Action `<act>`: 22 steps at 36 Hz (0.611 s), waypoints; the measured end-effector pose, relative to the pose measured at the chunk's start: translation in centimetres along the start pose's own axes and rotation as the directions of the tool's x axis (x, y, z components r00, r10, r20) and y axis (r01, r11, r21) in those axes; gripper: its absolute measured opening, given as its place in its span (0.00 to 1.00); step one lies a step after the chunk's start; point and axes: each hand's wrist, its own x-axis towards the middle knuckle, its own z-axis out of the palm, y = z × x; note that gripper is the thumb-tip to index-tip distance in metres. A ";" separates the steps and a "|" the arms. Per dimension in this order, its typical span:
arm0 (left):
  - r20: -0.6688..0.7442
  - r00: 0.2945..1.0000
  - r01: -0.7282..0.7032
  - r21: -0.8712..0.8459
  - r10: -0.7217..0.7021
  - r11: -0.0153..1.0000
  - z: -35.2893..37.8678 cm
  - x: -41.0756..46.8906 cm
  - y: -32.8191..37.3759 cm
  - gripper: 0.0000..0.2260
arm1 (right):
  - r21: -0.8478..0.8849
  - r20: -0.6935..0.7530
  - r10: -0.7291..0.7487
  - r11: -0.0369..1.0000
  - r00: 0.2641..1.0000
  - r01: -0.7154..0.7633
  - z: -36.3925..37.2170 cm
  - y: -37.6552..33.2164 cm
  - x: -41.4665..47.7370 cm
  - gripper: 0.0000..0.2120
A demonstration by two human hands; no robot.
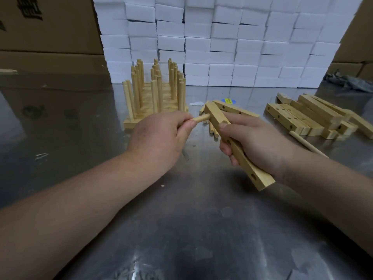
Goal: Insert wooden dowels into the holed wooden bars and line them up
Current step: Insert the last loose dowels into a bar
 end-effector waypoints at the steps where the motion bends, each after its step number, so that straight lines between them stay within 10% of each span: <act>1: 0.005 1.000 0.005 -0.010 -0.005 1.000 0.0 0.0 0.0 0.12 | -0.005 0.002 -0.004 1.000 1.000 0.004 0.0 0.0 0.0 0.14; 16: 0.089 0.965 0.262 -0.371 -0.247 0.891 0.2 0.6 -0.1 0.14 | -0.012 -0.006 -0.073 0.997 0.997 0.073 -0.1 -0.4 -0.1 0.12; 22: 0.067 0.937 0.337 -0.416 -0.342 0.844 0.7 1.5 -0.4 0.19 | 0.283 -0.356 0.062 0.958 0.932 0.045 -0.9 0.2 1.1 0.10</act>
